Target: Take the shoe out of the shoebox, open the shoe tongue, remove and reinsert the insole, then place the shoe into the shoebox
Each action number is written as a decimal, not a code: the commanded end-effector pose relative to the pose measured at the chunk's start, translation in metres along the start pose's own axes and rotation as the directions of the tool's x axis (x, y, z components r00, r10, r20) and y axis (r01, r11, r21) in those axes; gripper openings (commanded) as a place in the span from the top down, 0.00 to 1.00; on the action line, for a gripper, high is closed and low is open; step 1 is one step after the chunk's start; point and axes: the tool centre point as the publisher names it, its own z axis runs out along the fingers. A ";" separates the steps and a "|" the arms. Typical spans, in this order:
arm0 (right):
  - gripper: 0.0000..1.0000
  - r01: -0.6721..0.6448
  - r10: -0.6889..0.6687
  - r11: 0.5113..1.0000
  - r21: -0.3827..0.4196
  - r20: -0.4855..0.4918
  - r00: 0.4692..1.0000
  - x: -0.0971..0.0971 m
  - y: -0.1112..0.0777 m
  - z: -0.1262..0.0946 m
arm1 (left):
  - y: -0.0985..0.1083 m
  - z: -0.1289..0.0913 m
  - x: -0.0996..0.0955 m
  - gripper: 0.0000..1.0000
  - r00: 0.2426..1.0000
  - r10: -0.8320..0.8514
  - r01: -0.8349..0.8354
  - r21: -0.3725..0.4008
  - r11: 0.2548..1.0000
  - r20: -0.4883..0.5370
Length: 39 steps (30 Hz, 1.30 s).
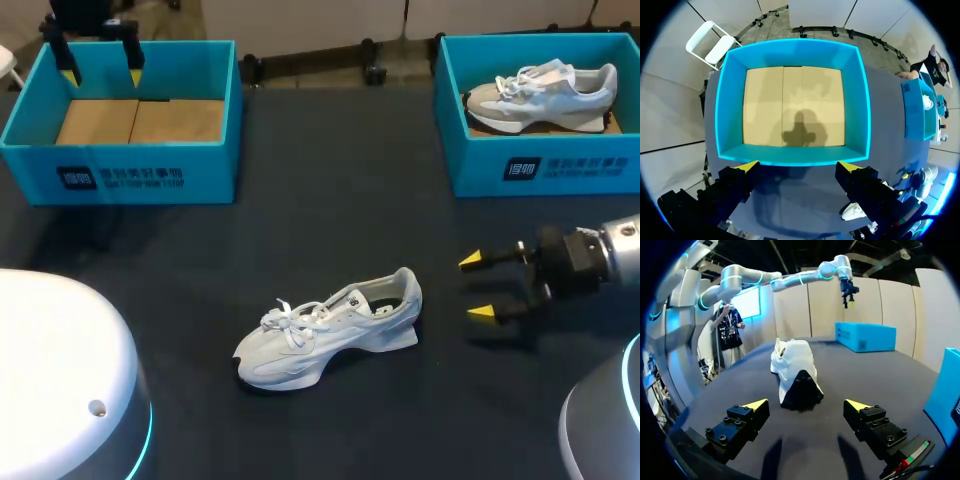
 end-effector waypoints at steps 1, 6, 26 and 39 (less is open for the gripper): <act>0.00 0.011 -0.011 1.000 -0.013 -0.075 0.997 -0.014 -0.003 0.010 | 0.000 0.000 0.000 0.00 1.000 0.000 0.000 0.000 1.000 0.000; 0.00 0.018 -0.019 1.000 -0.011 -0.135 0.991 -0.019 -0.004 0.017 | 0.000 0.000 0.000 0.00 1.000 0.000 0.000 0.000 1.000 0.000; 0.00 0.053 -0.049 0.999 0.008 -0.289 0.956 -0.016 -0.001 0.065 | 0.000 0.000 0.000 0.00 1.000 0.000 0.000 0.000 1.000 0.000; 0.00 0.061 -0.052 0.998 0.017 -0.319 0.946 -0.001 0.000 0.079 | 0.000 0.000 0.000 0.00 1.000 0.000 0.000 0.000 1.000 0.000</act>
